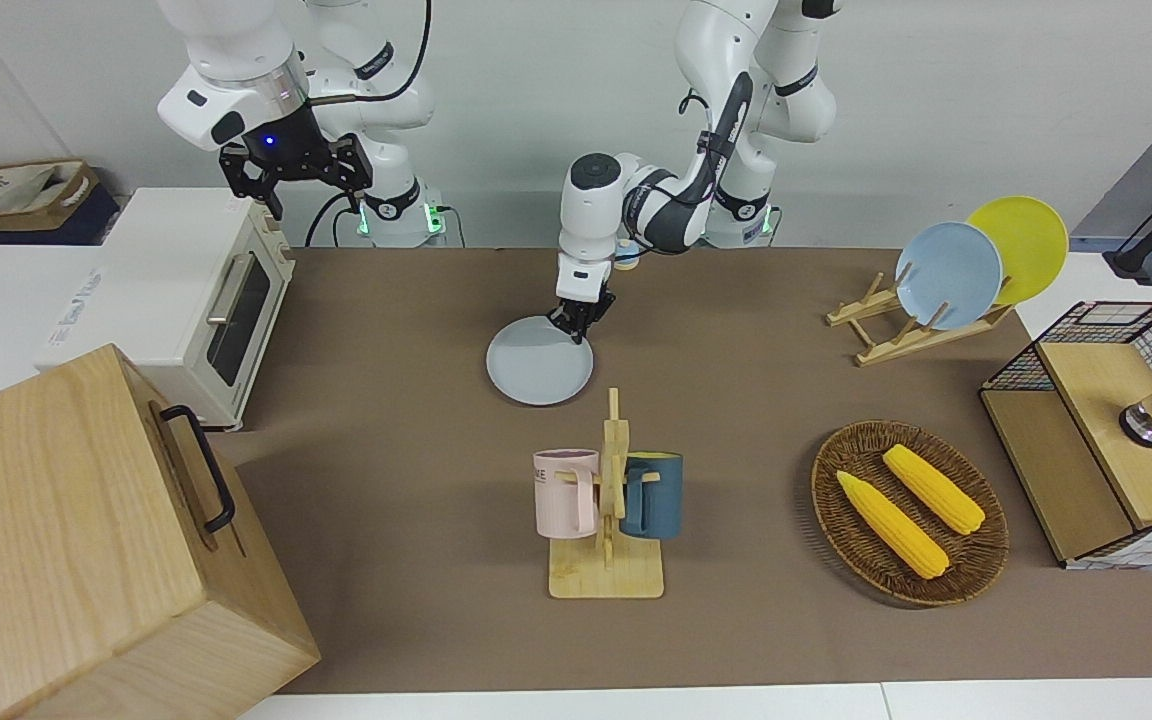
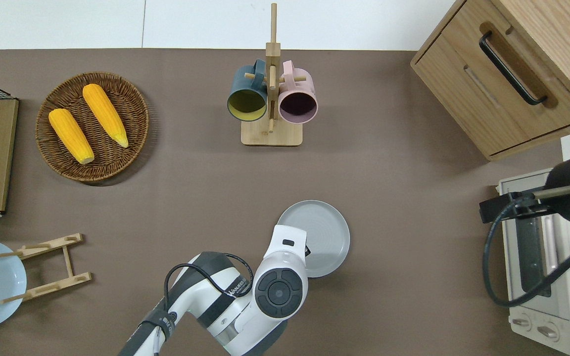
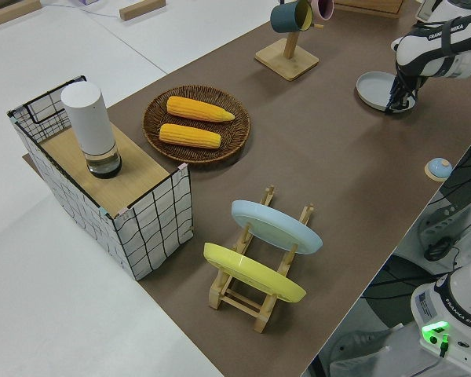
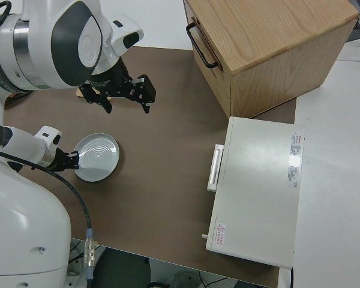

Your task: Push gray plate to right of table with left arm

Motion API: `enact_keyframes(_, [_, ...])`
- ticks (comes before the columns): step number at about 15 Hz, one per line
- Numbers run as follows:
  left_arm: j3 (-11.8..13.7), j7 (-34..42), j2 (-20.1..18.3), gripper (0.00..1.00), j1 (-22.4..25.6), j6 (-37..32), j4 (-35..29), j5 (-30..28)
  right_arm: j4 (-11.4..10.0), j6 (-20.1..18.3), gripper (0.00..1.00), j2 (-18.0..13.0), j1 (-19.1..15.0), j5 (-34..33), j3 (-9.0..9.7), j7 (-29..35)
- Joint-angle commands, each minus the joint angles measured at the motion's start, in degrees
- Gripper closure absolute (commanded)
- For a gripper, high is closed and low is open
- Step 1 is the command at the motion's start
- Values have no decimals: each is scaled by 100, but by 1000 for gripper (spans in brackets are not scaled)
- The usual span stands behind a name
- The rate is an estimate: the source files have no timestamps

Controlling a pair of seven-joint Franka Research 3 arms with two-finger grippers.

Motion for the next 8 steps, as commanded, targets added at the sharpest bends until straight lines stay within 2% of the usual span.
enact_keyframes(1, [54, -206, 250, 872, -132, -190, 236, 134, 53, -90, 17, -14, -107, 25, 93, 66])
enact_keyframes(2, [63, -188, 242, 583, -106, -181, 253, 134, 53, -90, 17, -14, -107, 25, 93, 66])
enact_keyframes(3, [72, -180, 233, 174, -80, -216, 323, 142, 53, -90, 17, -14, -116, 25, 93, 66])
enact_keyframes(4, [80, -171, 181, 2, -80, -338, 341, 142, 53, -90, 17, -14, -107, 25, 93, 66])
enact_keyframes(8, [124, 84, 154, 0, -53, -918, 622, 142, 53, -90, 17, -14, -107, 25, 93, 66])
